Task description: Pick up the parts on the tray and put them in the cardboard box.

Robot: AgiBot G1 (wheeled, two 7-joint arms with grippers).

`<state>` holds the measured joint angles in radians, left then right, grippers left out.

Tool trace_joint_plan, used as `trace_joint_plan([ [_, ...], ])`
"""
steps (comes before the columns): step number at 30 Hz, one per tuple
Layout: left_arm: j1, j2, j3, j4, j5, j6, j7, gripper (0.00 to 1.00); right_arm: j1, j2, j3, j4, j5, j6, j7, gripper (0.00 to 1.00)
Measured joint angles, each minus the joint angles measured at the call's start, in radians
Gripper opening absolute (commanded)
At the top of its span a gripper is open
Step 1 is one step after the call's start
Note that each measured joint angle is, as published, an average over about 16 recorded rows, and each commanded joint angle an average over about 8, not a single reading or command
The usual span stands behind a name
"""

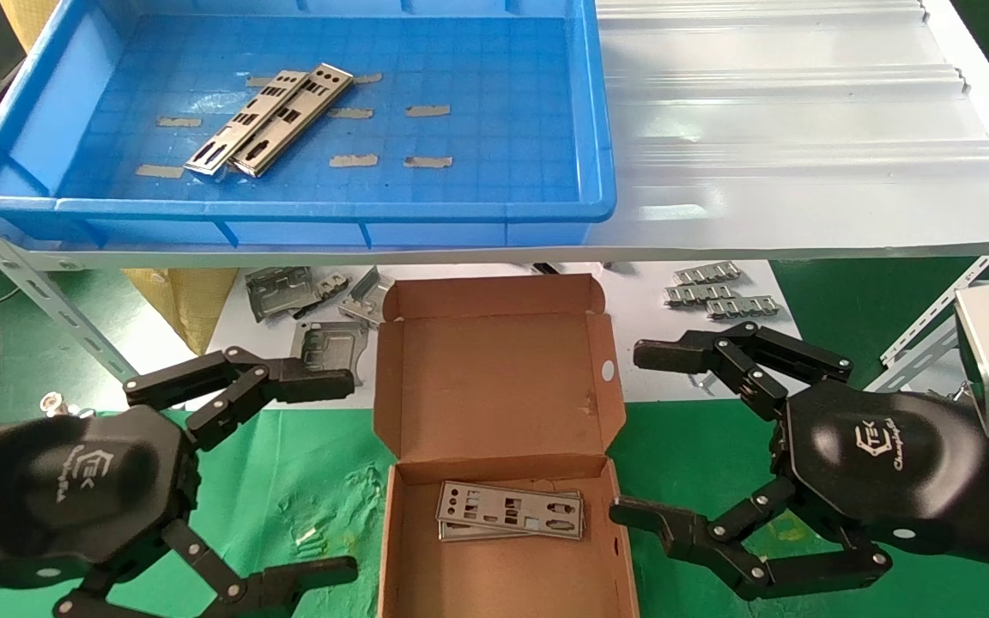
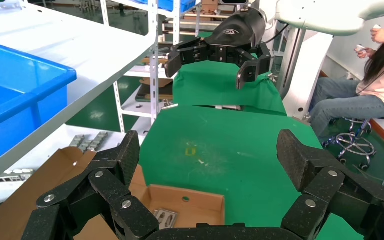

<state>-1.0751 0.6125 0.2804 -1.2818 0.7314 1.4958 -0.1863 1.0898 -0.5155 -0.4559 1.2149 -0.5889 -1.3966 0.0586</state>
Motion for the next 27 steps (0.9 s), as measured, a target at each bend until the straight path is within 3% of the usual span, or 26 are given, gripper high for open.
trace_joint_plan([
  [27,-0.001,0.001,0.001,0.001,0.001,0.000,0.000,1.00,0.000,0.000,0.000,0.000,0.000,0.000,0.000,1.00],
])
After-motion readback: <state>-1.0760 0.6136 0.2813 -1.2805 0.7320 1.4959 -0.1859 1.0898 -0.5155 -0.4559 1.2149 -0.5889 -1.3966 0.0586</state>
